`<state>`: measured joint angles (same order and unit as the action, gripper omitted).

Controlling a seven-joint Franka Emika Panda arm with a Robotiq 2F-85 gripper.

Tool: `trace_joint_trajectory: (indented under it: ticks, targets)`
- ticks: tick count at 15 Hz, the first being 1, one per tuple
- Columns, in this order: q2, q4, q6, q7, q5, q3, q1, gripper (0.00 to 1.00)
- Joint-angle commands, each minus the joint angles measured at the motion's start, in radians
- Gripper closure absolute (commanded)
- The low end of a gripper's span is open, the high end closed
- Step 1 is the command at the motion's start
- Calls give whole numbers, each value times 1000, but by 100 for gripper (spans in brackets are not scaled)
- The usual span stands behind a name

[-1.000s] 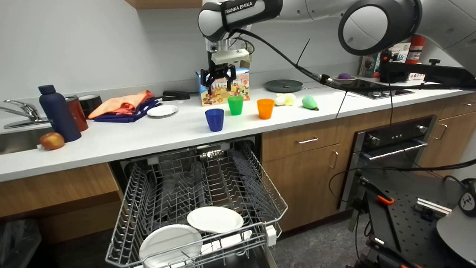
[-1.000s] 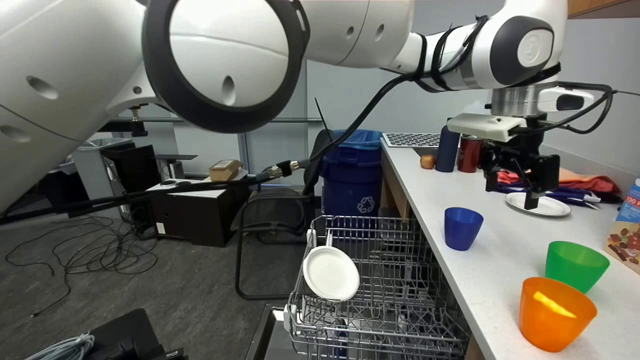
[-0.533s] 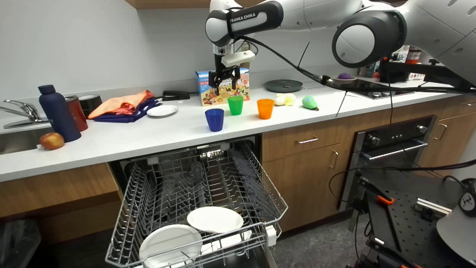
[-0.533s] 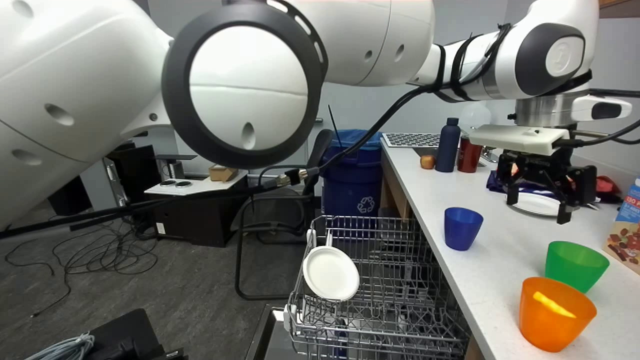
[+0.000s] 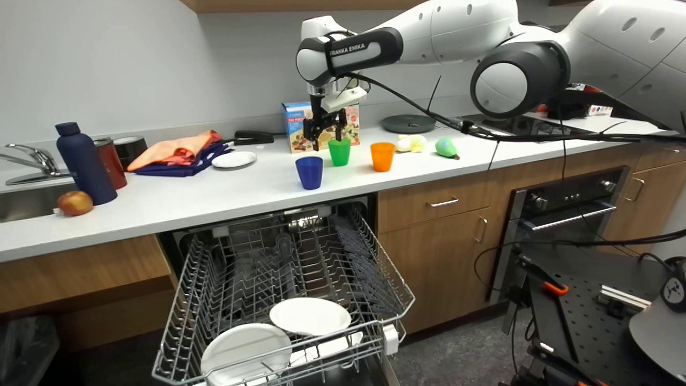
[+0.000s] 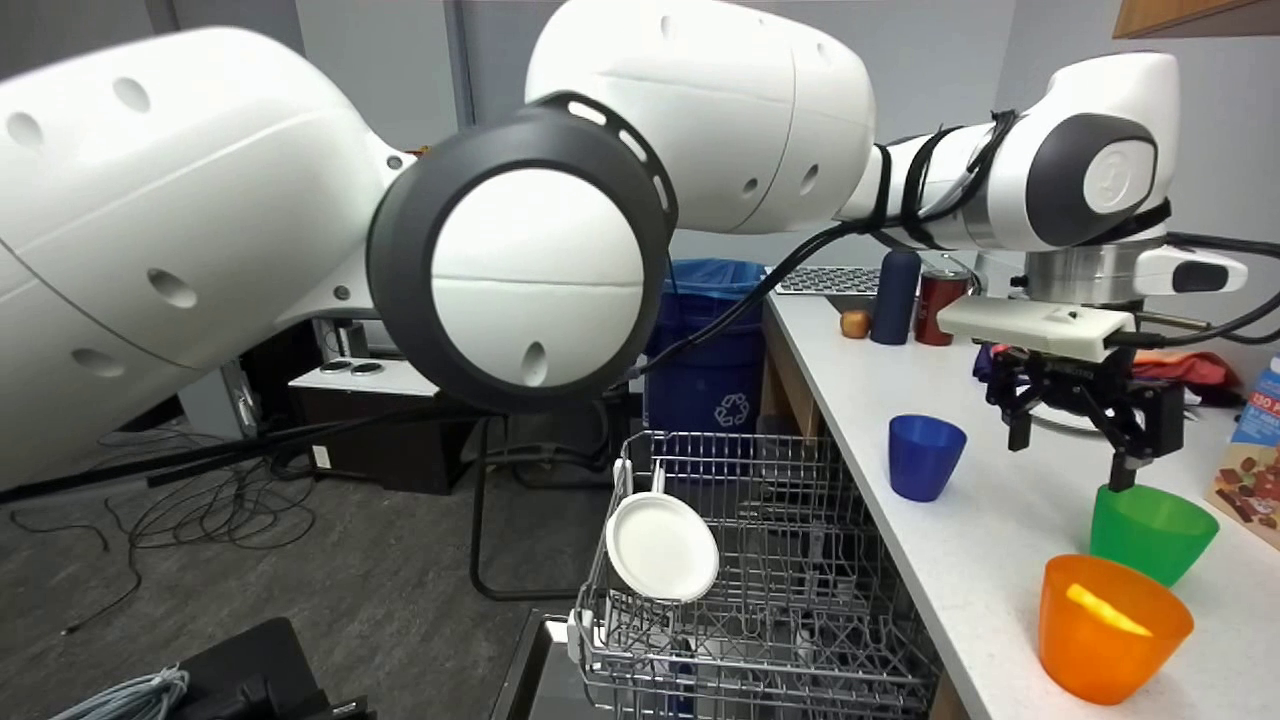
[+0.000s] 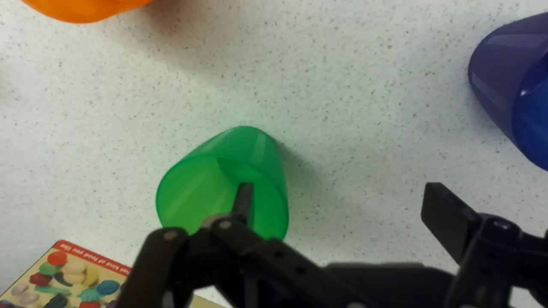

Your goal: Stack up the cups and put them inside the washer

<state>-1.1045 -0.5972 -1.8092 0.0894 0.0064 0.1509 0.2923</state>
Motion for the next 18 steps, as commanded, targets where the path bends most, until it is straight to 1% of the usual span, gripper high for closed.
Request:
trace_joint_trajectory:
  ticks: [1, 6, 15, 16, 17, 18]
  targets:
    - [-30, 72, 66, -83, -10, -3, 15, 0]
    - [-43, 79, 52, -104, -9, 3, 24, 0]
    - [-55, 80, 22, -79, 4, -9, 22, 0]
    - [-56, 80, 19, -77, 6, -11, 20, 5]
    - [-57, 79, 17, -74, 7, -12, 19, 26]
    - [-58, 79, 16, -72, 8, -14, 17, 30]
